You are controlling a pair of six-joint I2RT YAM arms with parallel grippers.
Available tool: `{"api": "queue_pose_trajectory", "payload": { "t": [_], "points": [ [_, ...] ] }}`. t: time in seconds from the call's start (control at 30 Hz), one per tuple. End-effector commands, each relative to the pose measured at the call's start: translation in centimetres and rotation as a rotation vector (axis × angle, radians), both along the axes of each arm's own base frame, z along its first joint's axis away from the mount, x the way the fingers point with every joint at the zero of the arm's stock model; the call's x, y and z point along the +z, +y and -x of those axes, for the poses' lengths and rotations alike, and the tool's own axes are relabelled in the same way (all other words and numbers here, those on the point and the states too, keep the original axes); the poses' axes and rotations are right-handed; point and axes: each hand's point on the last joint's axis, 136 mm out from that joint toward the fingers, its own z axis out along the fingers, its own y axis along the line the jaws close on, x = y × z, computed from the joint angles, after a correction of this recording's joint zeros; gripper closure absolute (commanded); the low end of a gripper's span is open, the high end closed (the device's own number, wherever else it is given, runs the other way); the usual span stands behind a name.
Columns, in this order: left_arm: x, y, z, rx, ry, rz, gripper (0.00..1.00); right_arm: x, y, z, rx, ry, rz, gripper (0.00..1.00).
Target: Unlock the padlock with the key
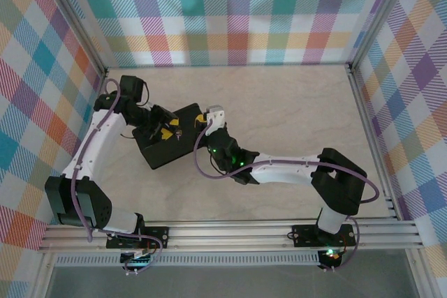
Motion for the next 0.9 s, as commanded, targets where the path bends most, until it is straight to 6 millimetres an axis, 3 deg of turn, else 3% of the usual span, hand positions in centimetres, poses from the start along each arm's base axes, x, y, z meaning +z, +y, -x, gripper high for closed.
{"api": "queue_pose_trajectory", "payload": {
  "t": [0.0,0.17,0.3,0.5,0.67,0.87],
  "points": [
    [1.4,-0.4,0.0,-0.027,-0.048,0.037,0.59,1.0,0.6,0.9,0.081,-0.027,-0.021,0.99],
    [1.7,-0.1,-0.2,-0.029,-0.066,0.031,0.52,1.6,1.5,1.6,0.192,-0.070,0.060,0.93],
    [2.5,1.1,-0.6,-0.021,-0.098,-0.008,0.50,0.8,1.5,1.9,0.300,-0.022,0.137,0.86],
    [4.0,4.0,-1.5,-0.007,-0.182,-0.147,0.47,0.4,2.0,2.9,0.460,0.058,0.257,0.62],
    [2.0,6.9,-1.6,-0.024,-0.162,-0.334,0.42,-0.3,3.5,4.1,0.630,0.152,0.393,0.47],
    [-1.0,9.6,-2.1,-0.010,-0.123,-0.419,0.37,-1.3,5.5,3.5,0.679,0.221,0.475,0.42]
  ]
}}
